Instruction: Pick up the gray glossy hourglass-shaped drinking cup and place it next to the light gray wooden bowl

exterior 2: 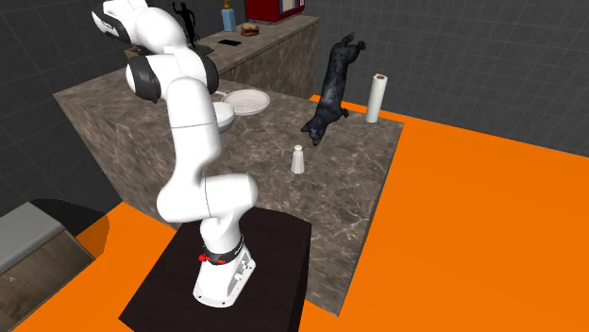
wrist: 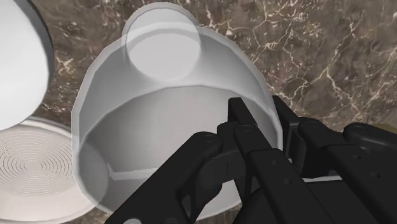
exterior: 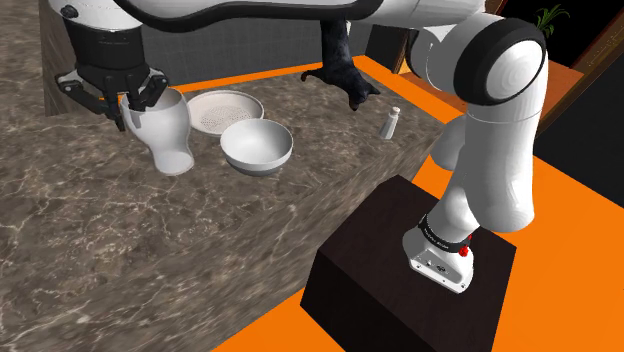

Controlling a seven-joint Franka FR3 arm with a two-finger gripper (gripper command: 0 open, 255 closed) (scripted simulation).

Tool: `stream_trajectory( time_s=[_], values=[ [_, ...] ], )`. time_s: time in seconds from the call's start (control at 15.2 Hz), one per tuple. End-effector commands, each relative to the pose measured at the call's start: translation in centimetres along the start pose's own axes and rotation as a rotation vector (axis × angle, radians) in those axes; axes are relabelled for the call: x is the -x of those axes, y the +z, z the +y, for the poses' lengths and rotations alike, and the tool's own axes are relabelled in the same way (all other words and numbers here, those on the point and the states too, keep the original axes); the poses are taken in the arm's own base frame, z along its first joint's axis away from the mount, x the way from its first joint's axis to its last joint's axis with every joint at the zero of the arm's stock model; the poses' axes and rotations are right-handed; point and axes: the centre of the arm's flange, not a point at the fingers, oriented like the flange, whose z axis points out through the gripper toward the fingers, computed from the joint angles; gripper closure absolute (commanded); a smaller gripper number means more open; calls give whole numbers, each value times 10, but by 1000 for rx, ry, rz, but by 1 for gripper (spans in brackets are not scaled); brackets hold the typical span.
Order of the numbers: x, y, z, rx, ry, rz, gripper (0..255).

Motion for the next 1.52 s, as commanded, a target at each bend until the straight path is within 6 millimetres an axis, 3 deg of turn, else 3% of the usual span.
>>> stream_trajectory(
  time_s=[0.0,1.06,1.45],
  values=[
    [2,12,2,-1,0,1,255],
    [17,94,13,-1,0,1,255],
    [17,98,14,-1,0,1,255]
  ],
)
